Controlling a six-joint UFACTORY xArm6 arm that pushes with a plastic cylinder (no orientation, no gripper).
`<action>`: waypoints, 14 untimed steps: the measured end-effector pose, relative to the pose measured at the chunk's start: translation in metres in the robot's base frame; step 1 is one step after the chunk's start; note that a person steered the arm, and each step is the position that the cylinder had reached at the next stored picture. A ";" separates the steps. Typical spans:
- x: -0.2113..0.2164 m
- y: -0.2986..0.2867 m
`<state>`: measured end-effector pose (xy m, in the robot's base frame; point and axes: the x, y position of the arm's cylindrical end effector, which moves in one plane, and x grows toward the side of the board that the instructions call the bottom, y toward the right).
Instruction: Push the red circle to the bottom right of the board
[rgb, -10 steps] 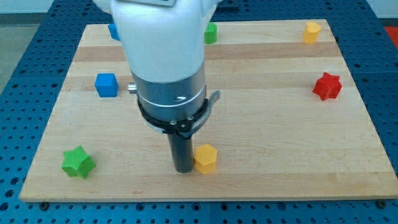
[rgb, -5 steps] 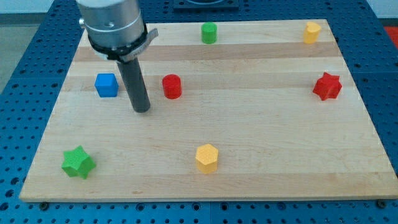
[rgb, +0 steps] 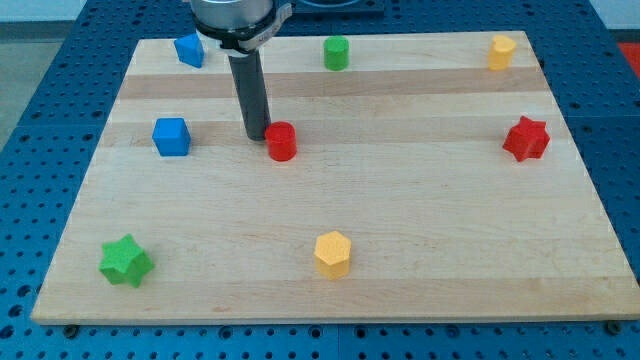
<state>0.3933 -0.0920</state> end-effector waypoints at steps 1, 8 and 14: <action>0.016 0.011; 0.072 0.146; 0.149 0.231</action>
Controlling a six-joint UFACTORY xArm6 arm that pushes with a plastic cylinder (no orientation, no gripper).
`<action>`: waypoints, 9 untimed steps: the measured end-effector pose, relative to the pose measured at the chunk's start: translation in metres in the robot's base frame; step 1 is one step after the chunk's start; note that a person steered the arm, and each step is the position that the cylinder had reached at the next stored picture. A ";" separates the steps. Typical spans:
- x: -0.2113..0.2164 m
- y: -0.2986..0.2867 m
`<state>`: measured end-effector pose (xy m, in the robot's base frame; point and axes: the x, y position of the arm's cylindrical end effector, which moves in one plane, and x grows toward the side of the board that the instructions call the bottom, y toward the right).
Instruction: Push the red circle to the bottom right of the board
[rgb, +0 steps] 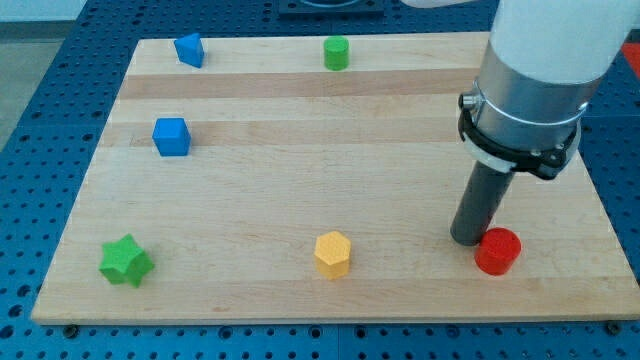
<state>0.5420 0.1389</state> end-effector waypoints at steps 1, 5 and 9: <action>0.001 0.000; 0.036 -0.021; 0.039 0.020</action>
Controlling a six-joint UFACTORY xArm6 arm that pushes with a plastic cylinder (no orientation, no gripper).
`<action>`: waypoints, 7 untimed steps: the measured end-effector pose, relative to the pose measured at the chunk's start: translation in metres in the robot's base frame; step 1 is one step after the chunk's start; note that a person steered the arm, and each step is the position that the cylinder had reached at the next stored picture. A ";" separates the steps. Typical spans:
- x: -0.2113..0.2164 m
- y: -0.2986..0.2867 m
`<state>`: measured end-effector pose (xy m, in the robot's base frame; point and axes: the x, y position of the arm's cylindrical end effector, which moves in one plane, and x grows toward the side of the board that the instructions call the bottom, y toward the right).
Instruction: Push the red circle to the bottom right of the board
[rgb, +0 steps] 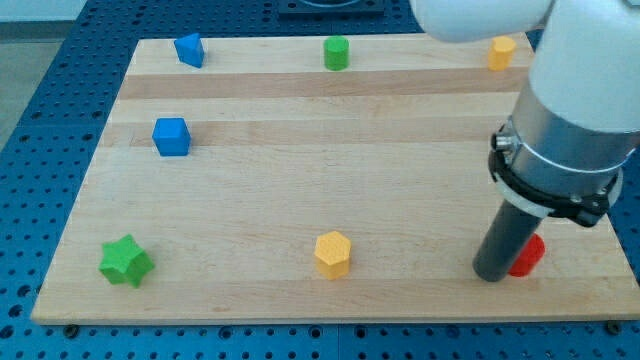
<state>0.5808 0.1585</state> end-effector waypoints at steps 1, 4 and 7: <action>0.000 0.012; -0.002 0.010; -0.033 0.013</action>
<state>0.5478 0.1711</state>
